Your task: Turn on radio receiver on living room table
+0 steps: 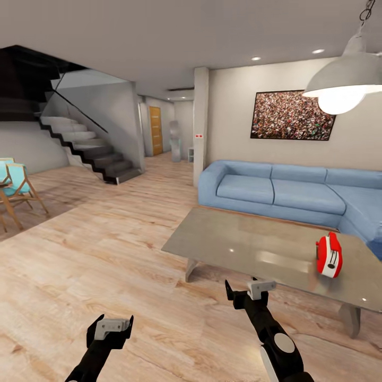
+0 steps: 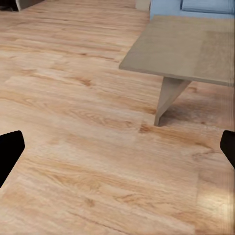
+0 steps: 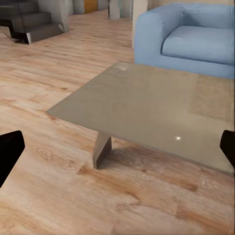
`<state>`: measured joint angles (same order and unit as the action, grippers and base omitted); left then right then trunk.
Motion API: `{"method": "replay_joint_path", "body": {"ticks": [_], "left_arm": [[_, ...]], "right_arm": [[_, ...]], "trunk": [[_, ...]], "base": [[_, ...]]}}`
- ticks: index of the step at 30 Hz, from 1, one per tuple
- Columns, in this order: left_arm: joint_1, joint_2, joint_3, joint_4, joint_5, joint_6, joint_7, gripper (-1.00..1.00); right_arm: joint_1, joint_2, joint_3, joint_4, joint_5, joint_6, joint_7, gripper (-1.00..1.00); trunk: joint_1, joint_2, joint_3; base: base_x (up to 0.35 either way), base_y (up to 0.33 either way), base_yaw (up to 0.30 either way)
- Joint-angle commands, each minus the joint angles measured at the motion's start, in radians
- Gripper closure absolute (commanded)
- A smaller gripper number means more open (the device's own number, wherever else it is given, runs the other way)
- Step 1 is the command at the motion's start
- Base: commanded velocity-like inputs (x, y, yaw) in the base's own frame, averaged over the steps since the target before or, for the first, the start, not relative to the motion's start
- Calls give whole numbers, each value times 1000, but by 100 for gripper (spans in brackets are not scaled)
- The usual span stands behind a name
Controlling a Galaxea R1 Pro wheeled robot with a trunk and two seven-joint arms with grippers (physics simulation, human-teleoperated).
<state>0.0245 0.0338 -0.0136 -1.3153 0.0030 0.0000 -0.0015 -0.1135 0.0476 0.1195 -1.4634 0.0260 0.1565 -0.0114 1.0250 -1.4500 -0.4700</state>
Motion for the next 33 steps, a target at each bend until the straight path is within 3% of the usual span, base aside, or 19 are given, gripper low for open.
{"method": "replay_joint_path", "body": {"ticks": [1, 26, 33], "left_arm": [[0, 0, 0, 0, 0, 0, 0, -100], [0, 0, 0, -1, 0, 0, 0, -100], [0, -2, -1, 1, 0, 0, 2, -100]], "right_arm": [[0, 0, 0, 0, 0, 0, 0, -100], [0, 0, 0, 0, 0, 0, 0, -100], [0, 1, 0, 0, 0, -1, -2, -100]], "trunk": [[0, 0, 0], [0, 0, 0], [0, 0, 0]], "base": [[0, 0, -208], [0, 0, -203], [0, -6, -36]]}}
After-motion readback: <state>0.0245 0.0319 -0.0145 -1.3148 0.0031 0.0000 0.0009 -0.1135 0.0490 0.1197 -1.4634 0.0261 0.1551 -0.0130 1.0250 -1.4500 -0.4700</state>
